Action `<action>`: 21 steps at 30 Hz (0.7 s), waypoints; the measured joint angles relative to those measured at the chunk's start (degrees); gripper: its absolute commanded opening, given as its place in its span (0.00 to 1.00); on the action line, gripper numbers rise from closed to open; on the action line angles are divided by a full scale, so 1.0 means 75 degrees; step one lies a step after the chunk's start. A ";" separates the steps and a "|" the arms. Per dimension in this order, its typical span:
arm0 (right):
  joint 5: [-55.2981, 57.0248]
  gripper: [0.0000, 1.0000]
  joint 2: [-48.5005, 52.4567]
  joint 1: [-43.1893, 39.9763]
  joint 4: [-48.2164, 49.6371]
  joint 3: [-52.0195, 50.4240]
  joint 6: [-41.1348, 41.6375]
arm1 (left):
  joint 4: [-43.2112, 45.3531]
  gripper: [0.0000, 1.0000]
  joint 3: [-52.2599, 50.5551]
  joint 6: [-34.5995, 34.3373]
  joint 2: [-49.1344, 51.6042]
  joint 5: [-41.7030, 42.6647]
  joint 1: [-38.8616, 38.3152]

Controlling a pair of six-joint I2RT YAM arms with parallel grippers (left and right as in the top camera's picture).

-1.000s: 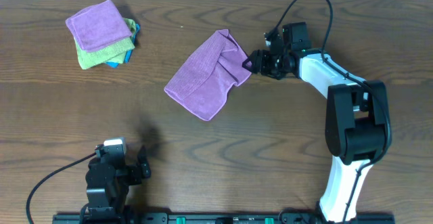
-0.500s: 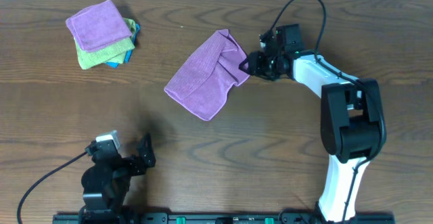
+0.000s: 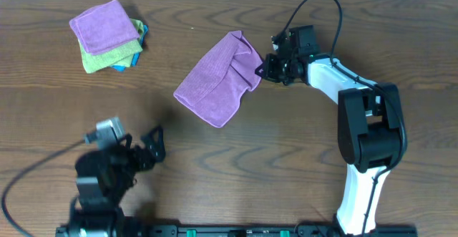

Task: Fold the cloth
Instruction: 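Reach the left gripper to the cloth's left edge and grasp it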

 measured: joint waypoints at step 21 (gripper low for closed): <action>-0.0137 0.01 0.0000 0.0003 0.0000 0.0000 0.0038 | 0.0498 0.95 0.2667 -0.3433 0.6266 0.2425 -0.0006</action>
